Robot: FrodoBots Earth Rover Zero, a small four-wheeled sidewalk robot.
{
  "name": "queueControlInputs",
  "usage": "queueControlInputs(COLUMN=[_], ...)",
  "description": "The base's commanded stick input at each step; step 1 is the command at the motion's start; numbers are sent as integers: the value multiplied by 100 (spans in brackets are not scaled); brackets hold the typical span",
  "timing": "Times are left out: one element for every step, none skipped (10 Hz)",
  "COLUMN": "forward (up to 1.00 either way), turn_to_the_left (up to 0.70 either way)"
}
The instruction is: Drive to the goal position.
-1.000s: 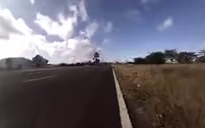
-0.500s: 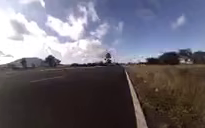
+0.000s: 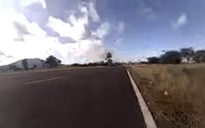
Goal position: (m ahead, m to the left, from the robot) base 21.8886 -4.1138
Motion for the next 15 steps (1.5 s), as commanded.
queueControlInputs(forward=[70, 70, 70, 70, 70, 70, 70, 70, 70, 70, 70, 70, 70, 70, 70], turn_to_the_left=[-27, -35, -35, -35, -35, -35, -35, -35, -35, -31, -13, 0, 0, 0, 0])
